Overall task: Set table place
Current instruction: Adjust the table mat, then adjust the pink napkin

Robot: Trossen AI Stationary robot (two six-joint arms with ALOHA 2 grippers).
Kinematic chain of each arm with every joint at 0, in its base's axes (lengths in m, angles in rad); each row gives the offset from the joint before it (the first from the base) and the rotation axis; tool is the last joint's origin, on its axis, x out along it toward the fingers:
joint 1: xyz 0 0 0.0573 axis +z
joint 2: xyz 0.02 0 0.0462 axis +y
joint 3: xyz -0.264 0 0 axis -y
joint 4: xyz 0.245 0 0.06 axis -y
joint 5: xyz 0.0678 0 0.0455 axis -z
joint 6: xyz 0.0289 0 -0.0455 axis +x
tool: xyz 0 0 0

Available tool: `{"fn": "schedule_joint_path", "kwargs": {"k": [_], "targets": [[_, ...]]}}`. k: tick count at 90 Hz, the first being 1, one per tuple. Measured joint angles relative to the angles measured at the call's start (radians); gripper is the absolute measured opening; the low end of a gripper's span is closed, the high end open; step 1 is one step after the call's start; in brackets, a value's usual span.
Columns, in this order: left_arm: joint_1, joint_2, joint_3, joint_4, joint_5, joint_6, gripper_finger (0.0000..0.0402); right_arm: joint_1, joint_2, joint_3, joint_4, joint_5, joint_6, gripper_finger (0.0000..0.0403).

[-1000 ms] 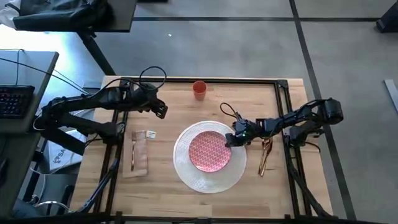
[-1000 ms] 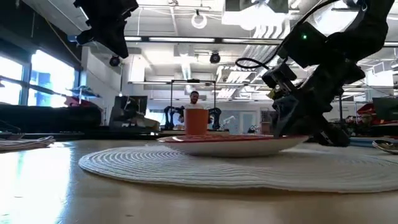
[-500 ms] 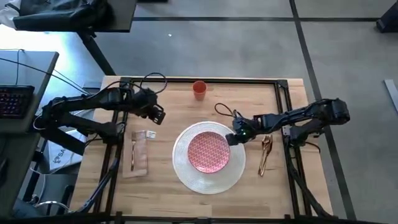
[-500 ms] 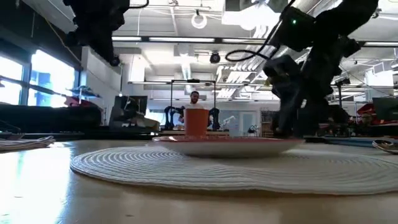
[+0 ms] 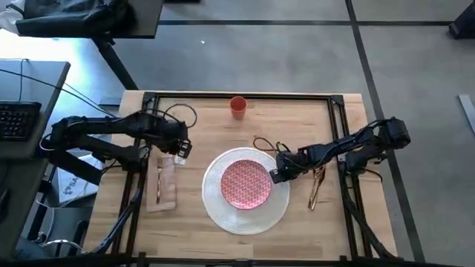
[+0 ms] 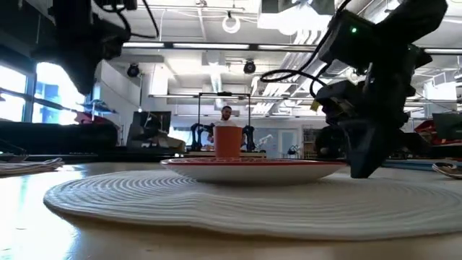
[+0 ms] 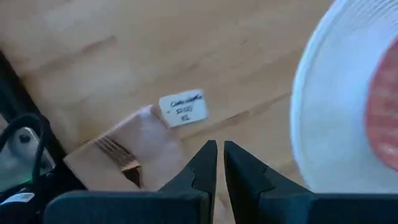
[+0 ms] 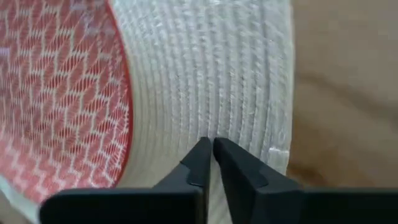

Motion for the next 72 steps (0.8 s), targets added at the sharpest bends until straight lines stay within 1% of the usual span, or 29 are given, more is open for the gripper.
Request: {"fn": "schedule_joint_path", "kwargs": {"k": [8, 17, 28, 39, 52, 61, 72], "targets": [[-0.028, 0.0, -0.062, 0.048, 0.017, -0.024, 0.0014, 0.032, 0.001, 0.022, -0.027, -0.002, 0.001, 0.0007], [-0.067, 0.0, -0.129, 0.102, 0.041, -0.05, 0.0014, 0.048, -0.004, 0.066, -0.113, -0.002, -0.002, 0.0018], [-0.115, 0.019, -0.193, 0.086, 0.065, -0.109, 0.001, 0.049, -0.014, 0.144, -0.252, 0.022, -0.059, 0.003], [-0.139, 0.05, -0.263, 0.102, 0.075, -0.125, 0.0002, 0.044, -0.017, 0.239, -0.393, 0.093, -0.141, 0.004], [-0.141, 0.097, -0.349, 0.222, 0.101, -0.132, 0.0, 0.028, -0.017, 0.343, -0.532, 0.185, -0.236, 0.0043], [-0.141, 0.133, -0.379, 0.306, 0.106, -0.132, 0.0, 0.004, -0.018, 0.413, -0.588, 0.208, -0.337, 0.0043], [-0.144, 0.168, -0.374, 0.371, 0.11, -0.132, 0.0, -0.038, -0.018, 0.485, -0.619, 0.212, -0.453, 0.0043]]}}
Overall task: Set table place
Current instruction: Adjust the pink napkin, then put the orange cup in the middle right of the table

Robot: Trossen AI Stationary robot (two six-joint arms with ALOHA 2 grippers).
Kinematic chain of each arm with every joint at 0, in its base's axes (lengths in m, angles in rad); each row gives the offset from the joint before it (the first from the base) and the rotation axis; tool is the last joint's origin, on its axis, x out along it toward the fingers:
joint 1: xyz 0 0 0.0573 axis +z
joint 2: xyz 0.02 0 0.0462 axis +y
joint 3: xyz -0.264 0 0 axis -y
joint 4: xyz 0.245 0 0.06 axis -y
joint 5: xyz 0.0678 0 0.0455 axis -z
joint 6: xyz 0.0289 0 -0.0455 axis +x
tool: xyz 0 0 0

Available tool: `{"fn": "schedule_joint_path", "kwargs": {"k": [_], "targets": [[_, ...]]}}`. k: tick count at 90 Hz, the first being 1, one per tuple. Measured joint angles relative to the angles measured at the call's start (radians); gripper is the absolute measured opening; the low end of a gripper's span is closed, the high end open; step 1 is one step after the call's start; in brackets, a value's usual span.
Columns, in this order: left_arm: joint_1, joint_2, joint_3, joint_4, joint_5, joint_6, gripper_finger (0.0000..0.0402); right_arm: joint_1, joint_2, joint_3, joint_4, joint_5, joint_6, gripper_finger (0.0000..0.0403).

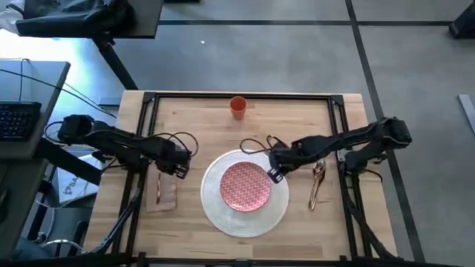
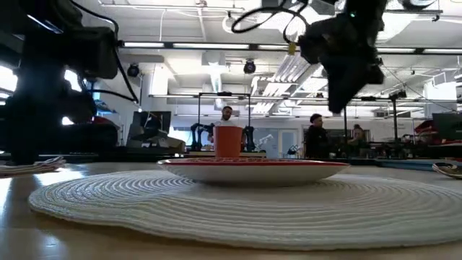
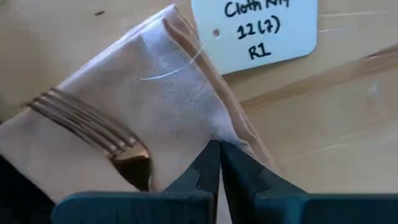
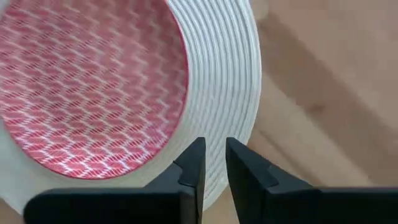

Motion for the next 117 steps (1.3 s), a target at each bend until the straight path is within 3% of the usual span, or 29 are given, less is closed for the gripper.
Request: {"fn": "schedule_joint_path", "kwargs": {"k": [19, 30, 47, 67, 95, 117], "targets": [[-0.037, 0.028, 0.025, 0.118, -0.027, -0.054, 0.0, -0.074, -0.001, 0.076, -0.003, 0.03, -0.053, 0.0044], [-0.043, 0.024, 0.06, 0.106, -0.062, -0.084, 0.0, -0.108, -0.001, 0.102, -0.007, 0.03, -0.083, 0.0044], [-0.043, 0.0, 0.171, 0.033, -0.09, -0.103, 0.0, -0.204, -0.001, 0.193, -0.008, -0.105, -0.203, 0.0044], [-0.041, -0.023, 0.293, 0.006, -0.136, -0.048, 0.0, -0.393, 0.041, 0.365, -0.002, -0.137, -0.354, 0.0061], [-0.046, -0.025, 0.369, 0.002, -0.149, 0.0, 0.0, -0.529, 0.39, 0.775, -0.076, -0.109, -0.552, 0.0176], [-0.078, -0.033, 0.375, 0.006, -0.132, 0.001, 0.0, -0.63, 0.72, 1.16, -0.267, -0.088, -0.53, 0.0236]]}}
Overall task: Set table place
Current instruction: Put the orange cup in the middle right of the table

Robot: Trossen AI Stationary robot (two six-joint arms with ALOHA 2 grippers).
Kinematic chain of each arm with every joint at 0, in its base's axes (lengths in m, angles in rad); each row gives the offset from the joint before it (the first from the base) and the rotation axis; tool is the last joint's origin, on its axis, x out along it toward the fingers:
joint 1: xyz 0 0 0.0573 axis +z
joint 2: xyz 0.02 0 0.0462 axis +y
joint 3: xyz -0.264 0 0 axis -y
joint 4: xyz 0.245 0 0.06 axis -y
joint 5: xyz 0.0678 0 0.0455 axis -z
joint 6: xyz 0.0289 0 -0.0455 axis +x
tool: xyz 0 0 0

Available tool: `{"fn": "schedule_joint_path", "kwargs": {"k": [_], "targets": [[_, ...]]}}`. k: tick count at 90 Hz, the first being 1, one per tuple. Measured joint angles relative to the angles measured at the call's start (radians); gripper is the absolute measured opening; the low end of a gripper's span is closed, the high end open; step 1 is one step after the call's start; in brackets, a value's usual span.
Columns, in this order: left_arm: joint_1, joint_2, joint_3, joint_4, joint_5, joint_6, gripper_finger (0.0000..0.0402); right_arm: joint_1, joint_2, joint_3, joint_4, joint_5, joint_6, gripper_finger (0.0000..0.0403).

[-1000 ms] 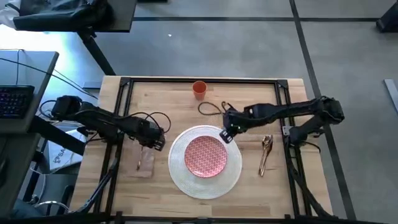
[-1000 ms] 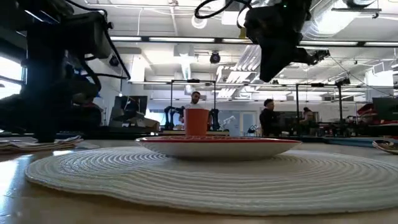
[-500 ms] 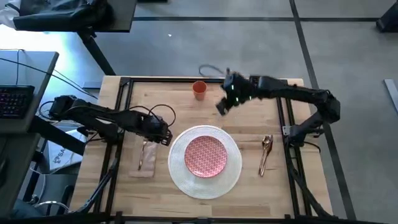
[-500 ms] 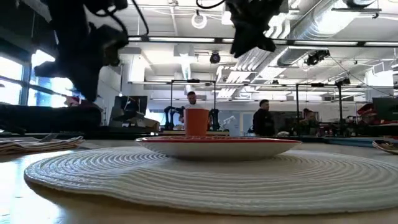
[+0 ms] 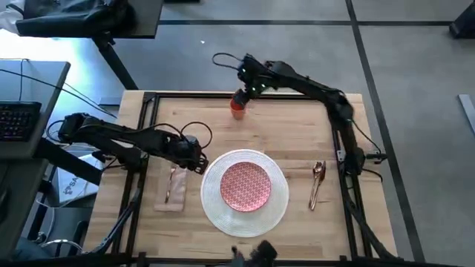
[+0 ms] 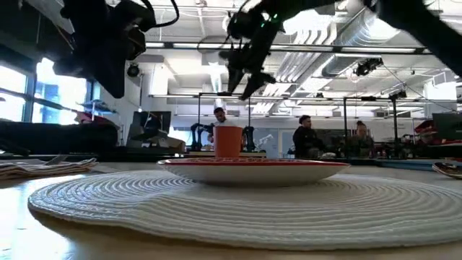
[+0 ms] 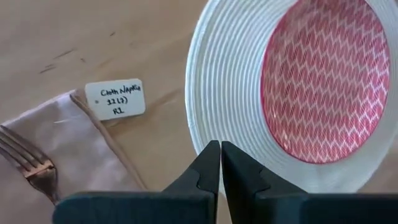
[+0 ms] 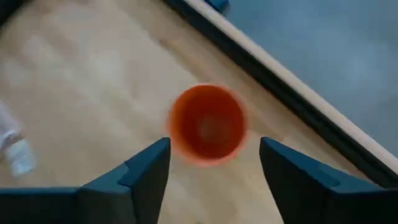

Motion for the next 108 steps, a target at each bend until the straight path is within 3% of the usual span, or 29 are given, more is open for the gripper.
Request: {"fn": "schedule_joint_path", "kwargs": {"k": [7, 22, 43, 55, 78, 91, 108], "targets": [[-0.009, 0.0, 0.0, 0.0, 0.001, 0.0, 0.0, -0.029, 0.082, 0.081, -0.047, -0.006, 0.015, 0.0238], [-0.018, 0.0, 0.0, 0.003, 0.002, -0.007, 0.0, -0.054, 0.117, -0.011, -0.011, -0.106, 0.06, 0.023], [-0.019, 0.0, 0.0, 0.002, -0.01, -0.007, 0.0, -0.047, 0.154, -0.031, -0.014, -0.099, 0.042, 0.0192], [-0.019, 0.0, 0.0, 0.002, -0.012, -0.008, 0.0, -0.044, 0.164, -0.033, 0.003, -0.099, 0.041, 0.0147], [-0.019, 0.0, 0.0, 0.002, -0.013, -0.008, 0.0, -0.047, 0.162, -0.034, -0.008, -0.115, -0.001, 0.0015], [-0.021, 0.0, 0.0, 0.002, -0.013, -0.009, 0.0, -0.054, 0.093, -0.035, -0.13, -0.153, -0.111, 0.0002], [-0.022, 0.0, 0.0, 0.002, -0.045, -0.009, 0.0, -0.024, -0.059, -0.035, -0.435, -0.214, -0.377, 0.0]]}}
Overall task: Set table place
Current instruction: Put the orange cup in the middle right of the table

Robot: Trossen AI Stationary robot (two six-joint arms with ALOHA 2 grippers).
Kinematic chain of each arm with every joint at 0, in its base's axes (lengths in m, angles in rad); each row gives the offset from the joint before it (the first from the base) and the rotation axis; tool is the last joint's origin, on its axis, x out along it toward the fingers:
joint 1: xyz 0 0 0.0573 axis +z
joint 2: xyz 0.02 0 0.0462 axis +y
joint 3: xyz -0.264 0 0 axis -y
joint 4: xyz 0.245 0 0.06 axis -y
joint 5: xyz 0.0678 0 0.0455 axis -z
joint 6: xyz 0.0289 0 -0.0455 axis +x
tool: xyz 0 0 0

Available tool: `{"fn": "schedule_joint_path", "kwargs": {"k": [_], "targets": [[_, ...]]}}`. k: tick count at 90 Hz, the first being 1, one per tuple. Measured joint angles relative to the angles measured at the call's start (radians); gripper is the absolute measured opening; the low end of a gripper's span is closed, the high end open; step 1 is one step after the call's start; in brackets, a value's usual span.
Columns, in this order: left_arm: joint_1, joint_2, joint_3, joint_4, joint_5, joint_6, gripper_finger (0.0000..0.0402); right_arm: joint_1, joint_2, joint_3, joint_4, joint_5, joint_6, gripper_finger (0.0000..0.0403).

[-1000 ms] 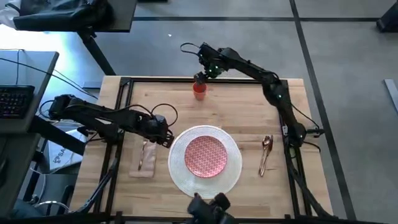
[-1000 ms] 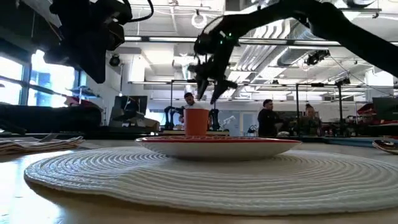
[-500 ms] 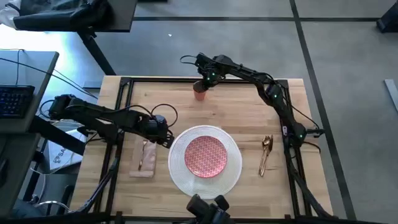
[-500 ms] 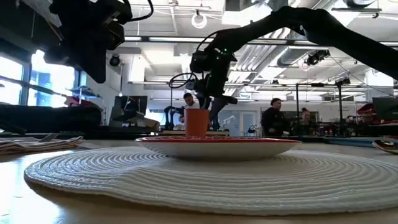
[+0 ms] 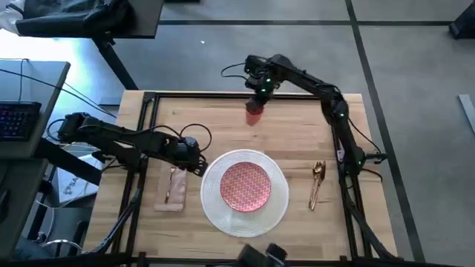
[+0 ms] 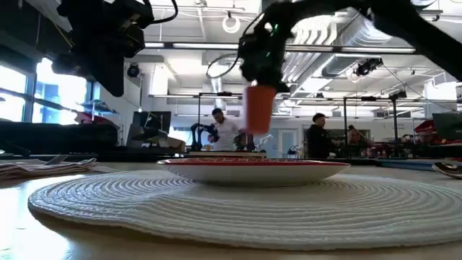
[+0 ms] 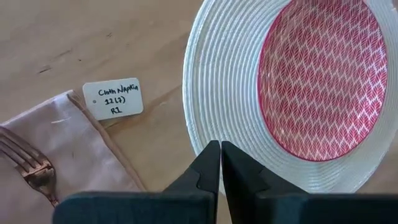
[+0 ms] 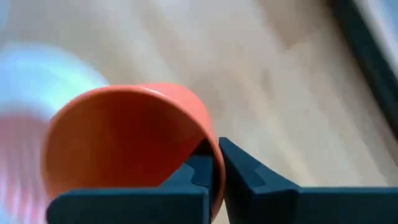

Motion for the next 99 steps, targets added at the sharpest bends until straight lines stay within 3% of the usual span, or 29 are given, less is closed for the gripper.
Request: {"fn": "schedule_joint_path", "kwargs": {"k": [16, 42, 57, 76, 99], "targets": [[0.0, 0.0, 0.0, 0.001, -0.029, 0.0, 0.0, 0.046, -0.205, -0.154, 0.064, -0.044, 0.029, 0.0], [0.003, -0.001, 0.0, 0.007, -0.074, -0.001, 0.0, 0.115, -0.587, -0.736, 0.187, 0.015, 0.247, 0.0], [0.003, 0.003, 0.0, 0.006, -0.076, 0.008, 0.0, 0.134, -0.742, -1.03, 0.302, 0.031, 0.409, 0.0], [0.003, 0.003, 0.0, 0.007, -0.075, 0.01, 0.0, 0.146, -0.808, -1.217, 0.366, 0.071, 0.556, 0.0], [0.0, 0.003, 0.0, 0.01, -0.073, 0.01, 0.0, 0.162, -0.809, -1.319, 0.455, 0.119, 0.528, 0.0]]}}
